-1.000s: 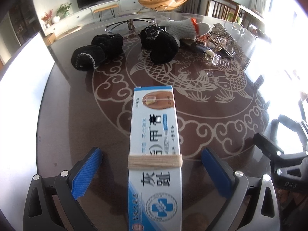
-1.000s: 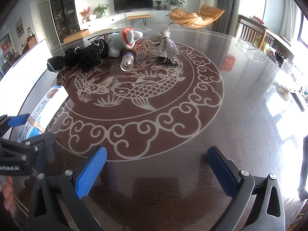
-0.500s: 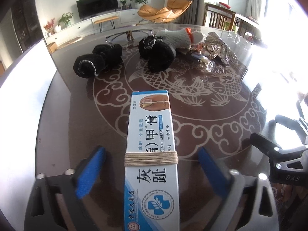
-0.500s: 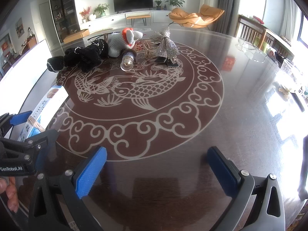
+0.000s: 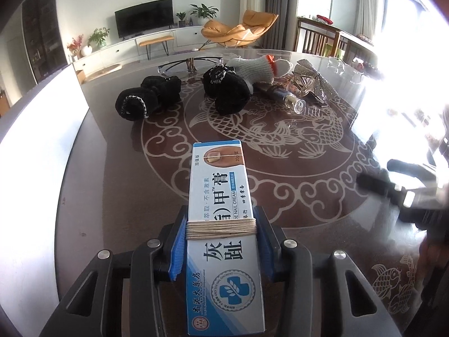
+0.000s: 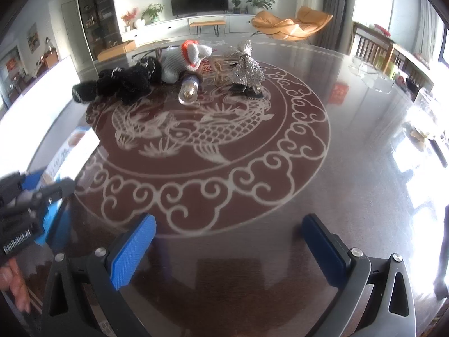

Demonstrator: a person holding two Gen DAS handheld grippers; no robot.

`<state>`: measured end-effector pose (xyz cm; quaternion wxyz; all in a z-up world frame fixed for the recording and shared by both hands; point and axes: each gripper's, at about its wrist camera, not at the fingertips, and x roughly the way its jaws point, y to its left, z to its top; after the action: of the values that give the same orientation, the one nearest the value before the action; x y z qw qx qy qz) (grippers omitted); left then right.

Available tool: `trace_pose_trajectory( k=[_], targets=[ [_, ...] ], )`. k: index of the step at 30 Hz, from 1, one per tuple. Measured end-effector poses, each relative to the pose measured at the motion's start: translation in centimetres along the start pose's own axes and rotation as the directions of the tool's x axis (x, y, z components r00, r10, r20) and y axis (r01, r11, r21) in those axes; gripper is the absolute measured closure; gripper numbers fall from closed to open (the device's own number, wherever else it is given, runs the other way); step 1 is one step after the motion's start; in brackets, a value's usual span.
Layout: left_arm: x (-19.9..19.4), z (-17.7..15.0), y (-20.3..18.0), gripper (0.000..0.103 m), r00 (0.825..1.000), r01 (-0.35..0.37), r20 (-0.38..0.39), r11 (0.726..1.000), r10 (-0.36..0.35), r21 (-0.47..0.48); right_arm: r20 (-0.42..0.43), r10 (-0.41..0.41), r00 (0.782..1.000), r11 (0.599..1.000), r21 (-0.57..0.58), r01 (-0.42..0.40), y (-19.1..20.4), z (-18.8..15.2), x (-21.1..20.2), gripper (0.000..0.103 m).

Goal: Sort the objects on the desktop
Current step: 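Grasp the silver sequin bow hair clip with the right gripper while the left holds the box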

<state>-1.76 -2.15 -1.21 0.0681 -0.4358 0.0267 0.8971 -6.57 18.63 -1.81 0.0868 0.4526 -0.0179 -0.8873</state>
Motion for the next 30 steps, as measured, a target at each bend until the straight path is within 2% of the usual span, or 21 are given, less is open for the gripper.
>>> trace_pose_trajectory(
  k=[2,5,7,9,12,14,16,17,19,20,23,27,28,30],
  targets=[
    [0.1,-0.1,0.1,0.059,1.000,0.002,0.001,1.000,-0.002,-0.003,0.053,0.095,0.994,0.992,0.075,-0.099,-1.3,2.6,-0.2,0.000],
    [-0.1,-0.2,0.2,0.059,1.000,0.002,0.002,1.000,-0.002,-0.002,0.101,0.110,0.989,0.993,0.038,-0.114,-1.3,7.0,0.4,0.000],
    [-0.1,-0.2,0.2,0.059,1.000,0.003,0.002,1.000,-0.003,-0.003,0.085,0.090,0.992,0.996,-0.003,-0.090,-0.9,9.9,2.0,0.000],
    [0.0,-0.1,0.2,0.059,1.000,0.005,0.003,1.000,-0.005,-0.006,0.036,0.077,0.996,0.997,-0.026,-0.076,-0.9,12.1,4.5,0.000],
    [0.0,-0.1,0.2,0.059,1.000,0.008,0.004,1.000,-0.008,-0.009,-0.014,0.092,0.996,0.994,-0.058,-0.093,-0.6,13.9,7.6,0.004],
    [0.0,-0.2,0.3,0.059,1.000,0.013,0.006,1.000,-0.013,-0.013,-0.037,0.102,0.994,0.992,-0.069,-0.104,-0.7,14.4,8.7,0.041],
    [0.0,-0.2,0.4,0.059,1.000,0.019,0.007,1.000,-0.019,-0.019,-0.052,0.121,0.991,0.991,-0.049,-0.123,-1.3,14.7,9.2,0.056],
    [0.0,-0.2,0.5,0.059,1.000,0.026,0.009,0.999,-0.026,-0.025,-0.040,0.126,0.991,0.991,-0.034,-0.128,-1.8,14.5,8.7,0.057],
    [-0.1,-0.2,0.9,0.059,0.999,0.043,0.015,0.998,-0.043,-0.048,0.001,0.140,0.990,0.990,0.002,-0.140,-2.7,14.1,7.0,0.072],
    [-0.2,-0.3,1.3,0.059,0.998,0.053,0.019,0.996,-0.052,-0.067,0.013,0.148,0.989,0.989,0.010,-0.148,-2.9,13.8,6.2,0.074],
    [-0.3,-0.3,2.3,0.059,0.996,0.089,0.031,0.989,-0.086,-0.119,0.046,0.140,0.989,0.990,-0.025,-0.139,-2.5,11.9,2.8,0.075],
    [-0.6,-0.6,2.3,0.059,0.995,0.097,0.040,0.988,-0.093,-0.123,-0.005,0.128,0.992,0.990,-0.058,-0.128,-2.3,8.5,0.5,0.075],
    [-0.6,-0.6,2.2,0.059,0.995,0.099,0.038,0.988,-0.095,-0.121,-0.011,0.108,0.994,0.991,-0.076,-0.108,-2.1,7.7,0.1,0.073],
    [-0.6,-0.8,2.0,0.059,0.995,0.100,0.030,0.988,-0.097,-0.115,-0.013,0.070,0.997,0.989,-0.131,-0.071,-2.0,6.2,-0.5,0.058]
  ],
)
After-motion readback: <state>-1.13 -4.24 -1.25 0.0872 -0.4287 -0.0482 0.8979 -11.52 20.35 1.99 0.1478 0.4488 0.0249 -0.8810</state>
